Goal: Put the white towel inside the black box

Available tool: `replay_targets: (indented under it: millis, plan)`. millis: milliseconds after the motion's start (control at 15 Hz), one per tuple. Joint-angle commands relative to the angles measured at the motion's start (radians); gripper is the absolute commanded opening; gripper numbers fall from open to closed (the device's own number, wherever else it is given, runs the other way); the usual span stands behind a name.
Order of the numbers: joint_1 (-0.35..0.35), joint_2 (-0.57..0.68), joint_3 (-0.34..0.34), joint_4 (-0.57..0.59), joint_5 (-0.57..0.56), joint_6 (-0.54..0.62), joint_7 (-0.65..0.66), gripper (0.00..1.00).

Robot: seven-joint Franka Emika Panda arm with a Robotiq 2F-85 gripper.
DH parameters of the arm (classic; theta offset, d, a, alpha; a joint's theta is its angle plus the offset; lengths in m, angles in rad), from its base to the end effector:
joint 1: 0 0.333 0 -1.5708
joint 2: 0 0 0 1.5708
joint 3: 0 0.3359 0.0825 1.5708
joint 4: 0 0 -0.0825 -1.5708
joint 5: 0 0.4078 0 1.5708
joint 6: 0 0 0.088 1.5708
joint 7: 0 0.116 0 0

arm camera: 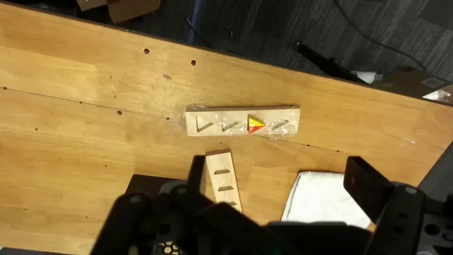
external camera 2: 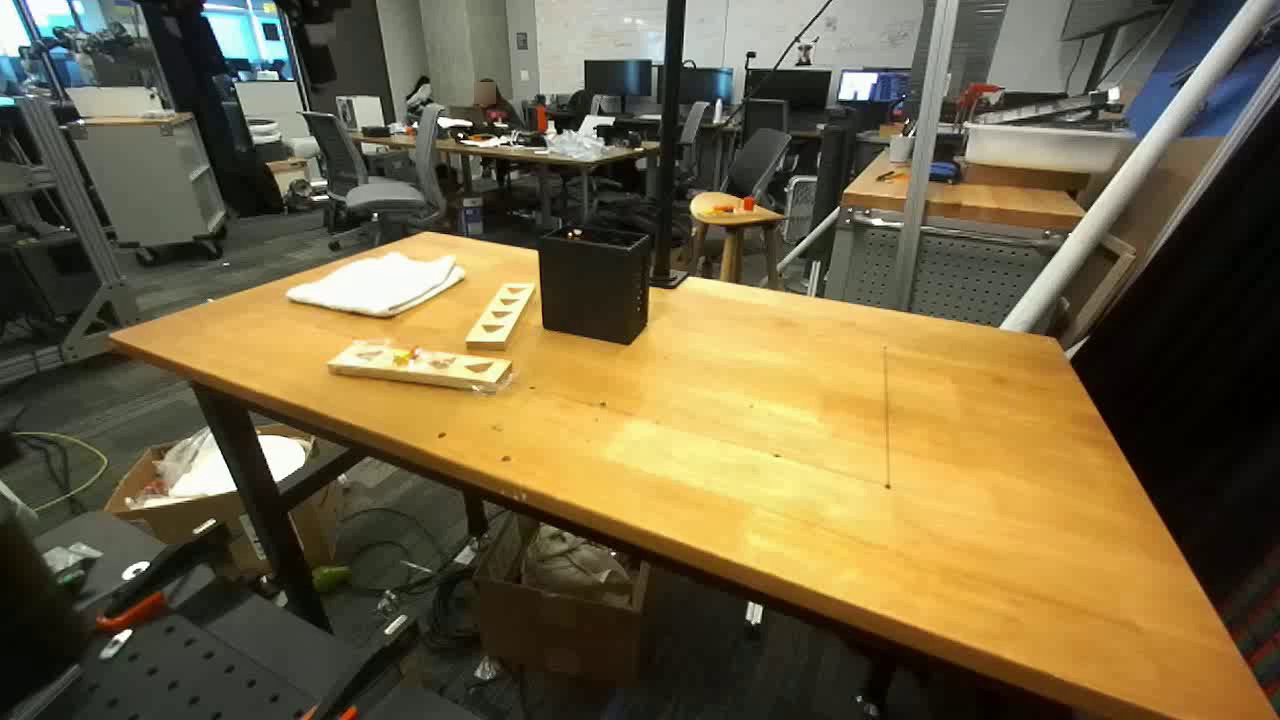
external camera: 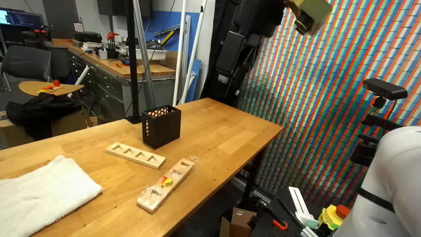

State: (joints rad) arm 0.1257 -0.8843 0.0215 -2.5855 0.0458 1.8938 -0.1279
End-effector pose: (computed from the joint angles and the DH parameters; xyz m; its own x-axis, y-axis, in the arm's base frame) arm 0.3121 0.0511 0.5414 0.9486 0.2504 0.1933 0.2560 -0.9667 -0.0042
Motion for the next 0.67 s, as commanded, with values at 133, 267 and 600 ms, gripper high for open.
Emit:
replay_targets:
  millis: [133, 267, 600]
  plan:
    - [-0.002, -0.005, 0.001, 0.01, 0.001, -0.001, -0.001, 1.0]
    - [-0.002, -0.006, 0.001, 0.011, 0.001, -0.001, -0.001, 1.0]
    - [0.006, 0.047, 0.038, 0.047, -0.005, 0.004, 0.019, 1.0]
